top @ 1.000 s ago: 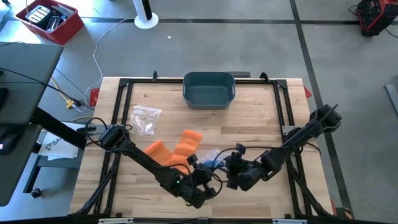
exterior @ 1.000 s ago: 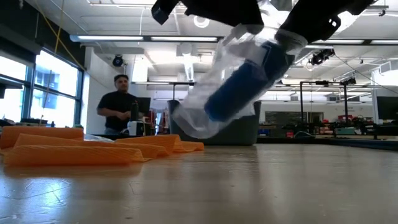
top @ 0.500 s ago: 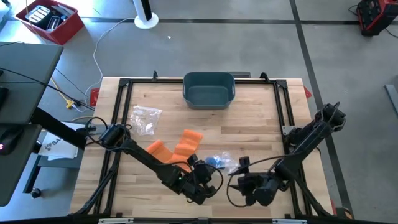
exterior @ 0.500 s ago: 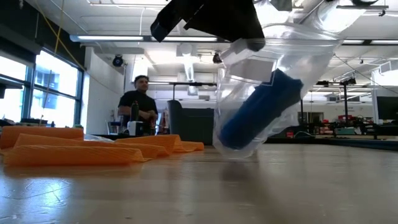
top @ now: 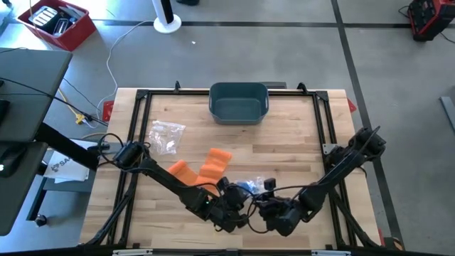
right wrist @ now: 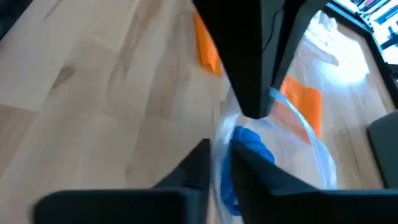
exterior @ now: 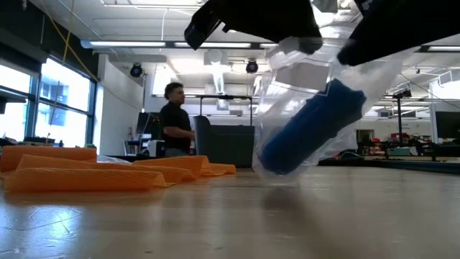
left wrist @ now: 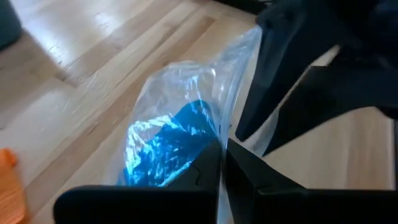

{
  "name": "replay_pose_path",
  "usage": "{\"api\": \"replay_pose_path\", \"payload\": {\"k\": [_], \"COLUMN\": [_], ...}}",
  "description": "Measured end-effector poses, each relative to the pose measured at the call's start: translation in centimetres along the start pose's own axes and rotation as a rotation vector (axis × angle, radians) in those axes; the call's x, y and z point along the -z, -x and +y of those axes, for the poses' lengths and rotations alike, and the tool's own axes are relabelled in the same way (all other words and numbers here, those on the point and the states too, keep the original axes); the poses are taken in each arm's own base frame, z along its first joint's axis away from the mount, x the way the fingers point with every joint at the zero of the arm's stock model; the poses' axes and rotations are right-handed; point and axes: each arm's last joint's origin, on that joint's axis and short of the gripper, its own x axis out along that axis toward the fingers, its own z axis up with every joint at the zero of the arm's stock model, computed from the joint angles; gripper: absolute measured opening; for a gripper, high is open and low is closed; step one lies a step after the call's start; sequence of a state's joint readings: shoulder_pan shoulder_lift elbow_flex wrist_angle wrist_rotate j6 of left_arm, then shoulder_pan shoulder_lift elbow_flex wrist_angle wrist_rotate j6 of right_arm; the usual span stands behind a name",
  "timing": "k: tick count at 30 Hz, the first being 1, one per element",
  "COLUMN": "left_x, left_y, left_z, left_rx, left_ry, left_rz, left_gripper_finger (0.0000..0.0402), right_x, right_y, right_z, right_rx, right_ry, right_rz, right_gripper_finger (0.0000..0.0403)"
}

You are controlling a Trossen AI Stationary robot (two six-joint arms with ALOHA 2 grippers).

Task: Roll bandage
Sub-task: Close the transparent zip bag

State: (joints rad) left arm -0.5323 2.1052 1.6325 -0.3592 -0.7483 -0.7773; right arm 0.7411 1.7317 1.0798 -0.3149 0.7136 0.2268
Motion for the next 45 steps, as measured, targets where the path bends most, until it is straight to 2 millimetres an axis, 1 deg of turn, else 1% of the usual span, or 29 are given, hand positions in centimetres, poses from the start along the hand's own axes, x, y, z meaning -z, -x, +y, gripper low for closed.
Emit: {"api": "replay_pose_path", "payload": {"k": [2,3,4,6,9,12,14,16,19,23,28,34,37,40,45], "left_x": [-0.2,-0.3,-0.4,-1.1,-2.5,-3.2,-3.0,-2.2,-0.6,0.6,1.2,0.7,0.5,0.8,0.9], "left_y": [0.0,0.1,0.2,0.9,3.0,5.5,7.0,8.2,8.8,8.0,6.8,6.1,5.8,5.5,5.6], "left_z": [-0.2,-0.1,-0.1,0.2,0.6,0.4,-0.2,-0.9,-1.9,-2.9,-3.3,-3.0,-2.7,-2.7,-2.8], "left_rx": [0.017,0.02,0.023,0.025,0.04,0.076,0.099,0.078,-0.01,-0.082,-0.036,-0.02,-0.033,-0.039,-0.036], "left_ry": [-0.014,-0.023,-0.025,-0.028,-0.049,-0.146,-0.262,-0.396,-0.51,-0.53,-0.521,-0.404,-0.383,-0.397,-0.399], "left_rz": [-0.008,-0.009,-0.009,-0.007,-0.004,-0.019,-0.039,-0.083,-0.161,-0.237,-0.213,-0.2,-0.196,-0.191,-0.193], "left_gripper_finger": [0.0033,0.0044,0.0055,0.0078,0.011,0.013,0.0135,0.0136,0.0131,0.0127,0.0127,0.0127,0.0121,0.01,0.0045], "right_x": [0.1,0.1,0.2,0.2,0.3,0.4,0.2,-0.3,-1.1,-1.9,-2.0,-2.0,-2.0,-2.0,-2.0], "right_y": [-0.2,-0.2,-0.3,-0.3,-0.2,0.1,0.6,1.3,2.4,3.5,3.8,3.8,3.8,3.8,3.8], "right_z": [-0.1,-0.2,-0.2,-0.2,-0.1,0.1,-0.2,-0.7,-1.4,-2.1,-2.3,-2.3,-2.3,-2.3,-2.3], "right_rx": [-0.004,-0.003,-0.002,0.0,-0.007,-0.018,-0.027,-0.044,-0.089,-0.11,-0.111,-0.111,-0.112,-0.112,-0.112], "right_ry": [0.004,0.006,0.002,-0.024,-0.036,-0.054,-0.064,-0.09,-0.129,-0.148,-0.15,-0.155,-0.155,-0.155,-0.157], "right_rz": [0.014,0.019,0.02,0.021,0.032,0.039,0.027,0.0,-0.04,-0.094,-0.101,-0.101,-0.101,-0.101,-0.101], "right_gripper_finger": [0.0015,0.0008,0.0009,0.0012,0.0003,0.0003,0.0002,0.0001,0.0001,0.0001,0.0,0.0,0.0,0.0,0.0]}}
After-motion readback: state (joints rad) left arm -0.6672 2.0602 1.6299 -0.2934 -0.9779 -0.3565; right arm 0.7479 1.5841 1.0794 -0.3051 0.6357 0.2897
